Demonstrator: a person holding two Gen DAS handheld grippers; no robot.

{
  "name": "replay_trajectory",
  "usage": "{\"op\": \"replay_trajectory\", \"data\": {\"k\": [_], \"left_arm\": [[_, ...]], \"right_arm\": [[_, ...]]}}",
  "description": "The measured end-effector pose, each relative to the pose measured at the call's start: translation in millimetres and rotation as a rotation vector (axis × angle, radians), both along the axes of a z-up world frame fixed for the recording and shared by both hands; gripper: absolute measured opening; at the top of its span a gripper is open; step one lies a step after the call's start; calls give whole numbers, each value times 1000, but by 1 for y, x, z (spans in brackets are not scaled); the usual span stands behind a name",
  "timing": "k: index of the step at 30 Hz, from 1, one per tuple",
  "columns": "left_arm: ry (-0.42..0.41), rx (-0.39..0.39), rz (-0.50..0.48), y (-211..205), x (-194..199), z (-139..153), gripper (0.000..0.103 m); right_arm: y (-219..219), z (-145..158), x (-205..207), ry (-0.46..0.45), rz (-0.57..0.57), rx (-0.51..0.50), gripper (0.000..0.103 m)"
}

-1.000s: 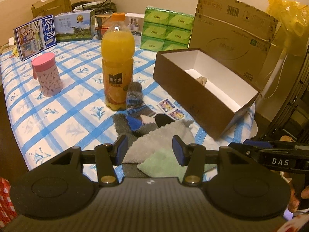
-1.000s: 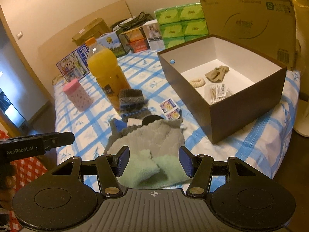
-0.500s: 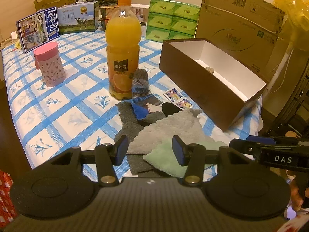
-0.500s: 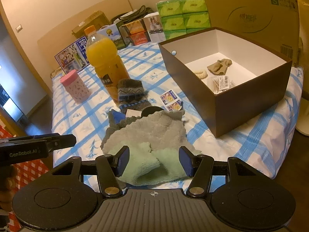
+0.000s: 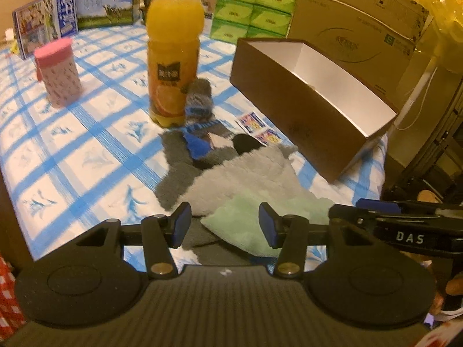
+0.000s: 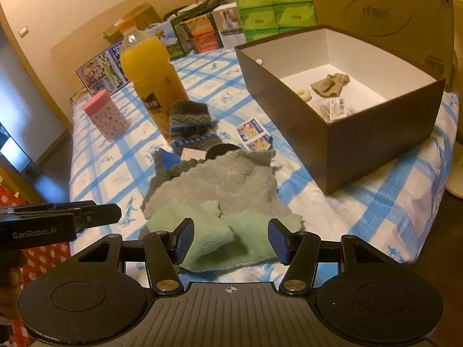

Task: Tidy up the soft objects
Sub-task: 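Grasp the light green towel with the right tool and lift it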

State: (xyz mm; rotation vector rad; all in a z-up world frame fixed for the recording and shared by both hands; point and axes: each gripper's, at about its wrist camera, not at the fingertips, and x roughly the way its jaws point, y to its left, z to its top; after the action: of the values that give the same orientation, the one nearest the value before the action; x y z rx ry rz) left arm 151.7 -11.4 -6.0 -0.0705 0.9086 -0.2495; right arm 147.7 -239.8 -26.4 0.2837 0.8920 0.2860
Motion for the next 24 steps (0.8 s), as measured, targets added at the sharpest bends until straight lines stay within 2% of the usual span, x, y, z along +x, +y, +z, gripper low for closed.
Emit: {"op": "replay_trajectory", "data": {"k": [2, 9, 14, 17, 22, 23, 24], "left_arm": [[12, -14, -12, -3, 1, -7, 50], [56, 10, -30, -12, 3, -29, 52], [63, 45, 1, -2, 6, -32, 52], [69, 51, 24, 7, 7, -35, 52], [82, 60, 55, 17, 9, -38, 52], [84, 59, 59, 18, 9, -39, 52], [84, 59, 62, 20, 8, -39, 52]], "right_arm": [[-2, -4, 1, 12, -6, 1, 57], [-6, -12, 1, 27, -7, -4, 57], [12, -16, 1, -23, 101, -32, 58], [33, -24, 3, -57, 188, -97, 68], [59, -45, 9, -107, 258, -171, 68], [61, -48, 11, -113, 270, -162, 62], [62, -50, 12, -122, 284, -147, 51]]}}
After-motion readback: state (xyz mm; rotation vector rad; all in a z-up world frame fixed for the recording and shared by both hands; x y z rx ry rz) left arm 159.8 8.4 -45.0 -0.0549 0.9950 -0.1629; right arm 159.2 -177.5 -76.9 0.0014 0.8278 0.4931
